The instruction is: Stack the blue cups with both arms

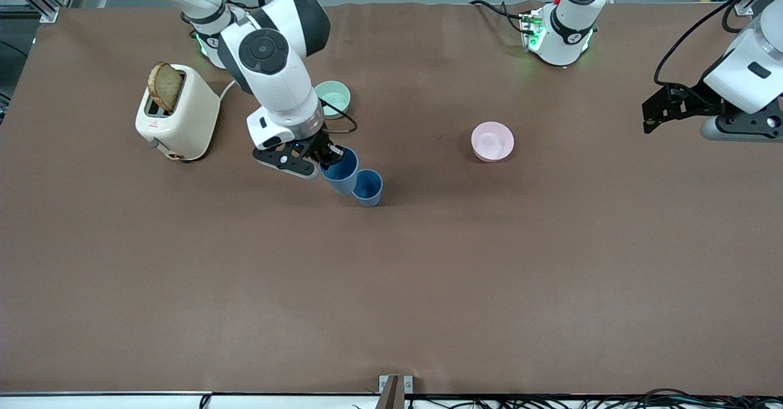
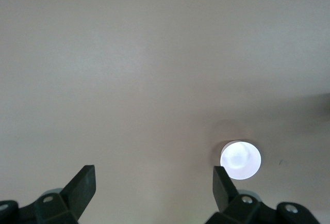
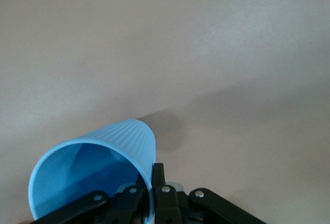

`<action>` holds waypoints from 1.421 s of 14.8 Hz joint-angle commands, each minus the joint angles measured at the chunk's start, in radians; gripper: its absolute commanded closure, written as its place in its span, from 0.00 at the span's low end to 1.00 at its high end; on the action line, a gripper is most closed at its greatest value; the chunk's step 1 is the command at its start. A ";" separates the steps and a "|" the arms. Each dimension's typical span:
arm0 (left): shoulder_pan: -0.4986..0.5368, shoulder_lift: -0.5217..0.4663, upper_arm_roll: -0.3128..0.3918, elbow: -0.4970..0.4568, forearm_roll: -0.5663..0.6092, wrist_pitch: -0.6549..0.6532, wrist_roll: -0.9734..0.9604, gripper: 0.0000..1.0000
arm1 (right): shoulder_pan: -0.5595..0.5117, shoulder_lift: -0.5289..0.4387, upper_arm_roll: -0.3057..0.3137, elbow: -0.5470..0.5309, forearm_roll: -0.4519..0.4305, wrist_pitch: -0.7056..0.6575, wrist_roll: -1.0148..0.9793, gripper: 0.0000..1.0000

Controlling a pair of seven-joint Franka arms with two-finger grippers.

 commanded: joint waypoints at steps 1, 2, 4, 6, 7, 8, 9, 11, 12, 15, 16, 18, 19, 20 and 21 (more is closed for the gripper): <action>0.010 -0.017 0.002 -0.020 -0.015 0.015 0.011 0.00 | 0.040 0.043 -0.013 0.012 -0.004 0.038 0.032 0.96; 0.011 -0.011 0.002 -0.020 -0.017 0.023 0.011 0.00 | 0.052 0.059 -0.013 0.012 -0.004 0.049 0.033 0.96; 0.010 0.003 0.002 -0.013 -0.015 0.033 0.003 0.00 | 0.057 0.077 -0.013 0.012 -0.004 0.062 0.033 0.96; 0.011 0.004 0.002 -0.011 -0.015 0.033 0.008 0.00 | 0.060 0.091 -0.013 0.011 -0.007 0.071 0.032 0.96; 0.013 0.007 0.002 -0.010 -0.015 0.035 0.017 0.00 | 0.063 0.102 -0.013 0.011 -0.007 0.071 0.032 0.96; 0.013 0.019 0.002 0.002 -0.015 0.035 0.018 0.00 | 0.069 0.108 -0.013 0.011 -0.007 0.071 0.032 0.96; 0.011 0.024 0.002 0.009 -0.012 0.033 0.020 0.00 | 0.081 0.115 -0.013 0.011 -0.007 0.071 0.032 0.96; 0.010 0.024 0.002 0.009 -0.012 0.032 0.023 0.00 | 0.089 0.122 -0.014 0.009 -0.007 0.074 0.032 0.95; 0.011 0.023 0.002 0.009 -0.012 0.029 0.023 0.00 | 0.089 0.128 -0.014 0.004 -0.007 0.097 0.032 0.95; 0.011 0.021 0.002 0.009 -0.012 0.027 0.021 0.00 | 0.083 0.135 -0.014 0.006 -0.007 0.111 0.029 0.53; 0.011 0.023 0.002 0.009 -0.012 0.027 0.020 0.00 | 0.077 0.134 -0.014 0.008 -0.007 0.111 0.029 0.17; 0.008 0.024 0.002 0.009 -0.014 0.029 0.018 0.00 | 0.061 0.120 -0.020 0.008 -0.007 0.094 0.022 0.00; 0.005 0.026 0.002 0.009 -0.014 0.032 0.017 0.00 | 0.044 0.100 -0.022 0.009 -0.007 0.076 0.019 0.00; 0.004 0.026 0.002 0.009 -0.014 0.033 0.015 0.00 | 0.020 0.065 -0.022 0.009 -0.009 0.051 0.018 0.00; 0.002 0.026 0.002 0.009 -0.014 0.033 0.014 0.00 | -0.012 0.032 -0.023 0.011 -0.010 0.027 0.004 0.00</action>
